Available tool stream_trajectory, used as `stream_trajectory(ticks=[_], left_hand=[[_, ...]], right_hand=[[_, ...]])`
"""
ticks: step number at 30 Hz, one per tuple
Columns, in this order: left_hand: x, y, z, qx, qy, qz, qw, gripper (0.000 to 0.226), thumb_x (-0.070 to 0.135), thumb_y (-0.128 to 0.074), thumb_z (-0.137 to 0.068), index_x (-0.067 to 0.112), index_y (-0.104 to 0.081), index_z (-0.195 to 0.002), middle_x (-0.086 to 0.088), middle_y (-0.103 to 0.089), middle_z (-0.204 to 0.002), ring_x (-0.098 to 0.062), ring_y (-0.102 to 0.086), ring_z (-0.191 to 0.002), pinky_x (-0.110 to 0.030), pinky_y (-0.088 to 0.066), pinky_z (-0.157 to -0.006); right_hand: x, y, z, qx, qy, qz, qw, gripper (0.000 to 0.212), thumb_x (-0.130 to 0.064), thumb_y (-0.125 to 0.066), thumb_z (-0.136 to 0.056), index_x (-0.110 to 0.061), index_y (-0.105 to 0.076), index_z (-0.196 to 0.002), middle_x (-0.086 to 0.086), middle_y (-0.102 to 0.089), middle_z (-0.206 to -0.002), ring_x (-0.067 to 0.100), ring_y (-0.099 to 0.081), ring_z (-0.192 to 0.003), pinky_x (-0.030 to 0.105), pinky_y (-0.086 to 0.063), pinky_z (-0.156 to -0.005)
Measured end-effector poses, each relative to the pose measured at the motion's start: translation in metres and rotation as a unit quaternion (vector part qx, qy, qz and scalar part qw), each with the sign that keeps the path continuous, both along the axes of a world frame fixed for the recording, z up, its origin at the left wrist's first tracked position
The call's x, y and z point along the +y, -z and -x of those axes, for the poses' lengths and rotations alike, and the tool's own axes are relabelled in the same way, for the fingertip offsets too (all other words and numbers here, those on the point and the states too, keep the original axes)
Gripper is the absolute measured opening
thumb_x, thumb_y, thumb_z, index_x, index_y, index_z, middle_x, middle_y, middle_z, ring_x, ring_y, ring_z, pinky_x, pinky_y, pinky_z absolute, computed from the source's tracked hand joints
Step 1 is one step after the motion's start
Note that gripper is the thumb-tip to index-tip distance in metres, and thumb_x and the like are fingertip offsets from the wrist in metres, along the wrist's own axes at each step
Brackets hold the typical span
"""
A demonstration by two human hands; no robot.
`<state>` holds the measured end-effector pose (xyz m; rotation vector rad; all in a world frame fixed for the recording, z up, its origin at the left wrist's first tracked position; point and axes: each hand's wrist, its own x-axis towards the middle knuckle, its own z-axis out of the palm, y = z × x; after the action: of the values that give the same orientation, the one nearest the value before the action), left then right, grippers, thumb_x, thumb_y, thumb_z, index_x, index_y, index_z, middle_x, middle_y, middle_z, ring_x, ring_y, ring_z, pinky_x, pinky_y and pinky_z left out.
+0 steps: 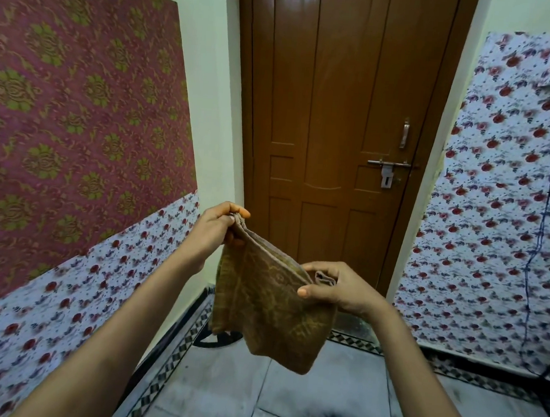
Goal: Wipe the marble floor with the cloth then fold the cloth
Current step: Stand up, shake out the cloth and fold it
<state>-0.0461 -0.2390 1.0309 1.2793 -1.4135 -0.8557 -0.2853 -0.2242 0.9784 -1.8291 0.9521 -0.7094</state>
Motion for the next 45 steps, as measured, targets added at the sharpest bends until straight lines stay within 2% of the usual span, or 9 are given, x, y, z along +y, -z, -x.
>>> stream_trajectory(ticks=[4,10,15,21,25,29,37,43,45], left_hand=[[-0.007,0.003,-0.007,-0.008,0.032,-0.017,0.999,0.041,-0.002,-0.026,-0.093,0.017,-0.062,-0.091,-0.003,-0.050,-0.081,-0.016,-0.050,-0.076,-0.028,-0.049,-0.073],[0.003,0.003,-0.001,0.000,0.144,0.011,0.989,0.039,-0.019,-0.032,-0.078,0.012,-0.054,-0.086,-0.002,-0.045,-0.075,-0.008,-0.047,-0.067,-0.014,-0.044,-0.061],[0.008,0.004,0.003,0.008,0.148,0.030,0.988,0.027,-0.009,-0.046,-0.089,0.012,-0.056,-0.075,-0.002,-0.057,-0.105,-0.011,-0.058,-0.096,-0.024,-0.047,-0.088],[0.009,0.021,0.011,0.009,0.130,-0.089,0.987,0.025,0.005,-0.040,-0.095,0.008,-0.064,-0.088,-0.012,-0.068,-0.102,-0.017,-0.065,-0.099,-0.028,-0.050,-0.092],[0.020,0.059,0.002,-0.053,0.031,-0.154,0.986,0.018,0.010,-0.044,-0.096,0.008,-0.060,-0.086,-0.010,-0.063,-0.089,-0.018,-0.063,-0.078,-0.025,-0.053,-0.070],[0.044,0.104,-0.002,-0.148,0.060,-0.302,0.940,0.023,0.020,-0.046,-0.097,0.007,-0.063,-0.087,-0.008,-0.064,-0.070,-0.016,-0.059,-0.058,-0.025,-0.051,-0.057],[0.037,0.162,0.017,0.220,0.103,-0.433,0.868,0.052,0.056,-0.045,-0.090,0.007,-0.050,-0.108,-0.021,-0.066,-0.089,-0.026,-0.068,-0.074,-0.029,-0.056,-0.058],[0.023,0.171,0.037,0.270,0.074,-0.366,0.887,0.003,0.001,-0.056,-0.088,0.002,-0.055,-0.090,-0.010,-0.061,-0.064,-0.015,-0.063,-0.052,-0.022,-0.050,-0.046],[0.017,0.170,0.035,0.240,0.019,-0.356,0.903,0.016,-0.008,-0.055,-0.085,0.004,-0.048,-0.093,-0.011,-0.056,-0.067,-0.017,-0.060,-0.052,-0.021,-0.047,-0.042]], right_hand=[[0.006,-0.002,-0.006,0.007,-0.016,0.054,0.998,0.029,-0.011,-0.057,-0.089,-0.034,-0.066,-0.105,-0.021,-0.068,-0.100,0.000,-0.062,-0.099,0.017,-0.047,-0.085],[0.028,-0.019,-0.029,0.103,-0.094,0.149,0.979,0.031,-0.022,-0.052,-0.088,-0.037,-0.060,-0.114,-0.008,-0.049,-0.085,0.000,-0.046,-0.077,0.017,-0.038,-0.068],[0.036,-0.022,-0.038,0.108,-0.067,0.218,0.968,0.037,-0.023,-0.049,-0.085,-0.029,-0.062,-0.118,0.006,-0.053,-0.094,0.007,-0.047,-0.081,0.021,-0.038,-0.069],[0.032,0.002,-0.042,0.077,-0.015,0.164,0.983,0.035,-0.006,-0.050,-0.087,-0.023,-0.069,-0.110,-0.017,-0.061,-0.115,-0.007,-0.053,-0.108,0.003,-0.036,-0.091],[0.031,0.037,-0.036,0.087,0.041,0.121,0.988,0.033,-0.007,-0.049,-0.086,-0.028,-0.073,-0.095,-0.010,-0.062,-0.102,0.002,-0.056,-0.099,0.016,-0.042,-0.087],[0.031,0.063,-0.034,0.164,0.071,0.103,0.979,0.028,-0.013,-0.051,-0.089,-0.031,-0.072,-0.094,0.000,-0.053,-0.095,0.012,-0.052,-0.090,0.029,-0.044,-0.082],[0.039,0.077,-0.045,0.193,0.060,0.178,0.963,0.025,-0.021,-0.053,-0.080,-0.033,-0.070,-0.094,-0.011,-0.069,-0.092,0.008,-0.061,-0.082,0.030,-0.050,-0.070],[0.049,0.097,-0.050,0.133,0.033,0.191,0.972,0.021,-0.029,-0.060,-0.077,-0.035,-0.054,-0.096,-0.007,-0.065,-0.091,0.006,-0.059,-0.081,0.029,-0.048,-0.070],[0.054,0.099,-0.047,0.111,0.013,0.161,0.981,0.028,-0.031,-0.067,-0.077,-0.038,-0.051,-0.100,-0.012,-0.060,-0.102,-0.005,-0.053,-0.089,0.013,-0.043,-0.075]])
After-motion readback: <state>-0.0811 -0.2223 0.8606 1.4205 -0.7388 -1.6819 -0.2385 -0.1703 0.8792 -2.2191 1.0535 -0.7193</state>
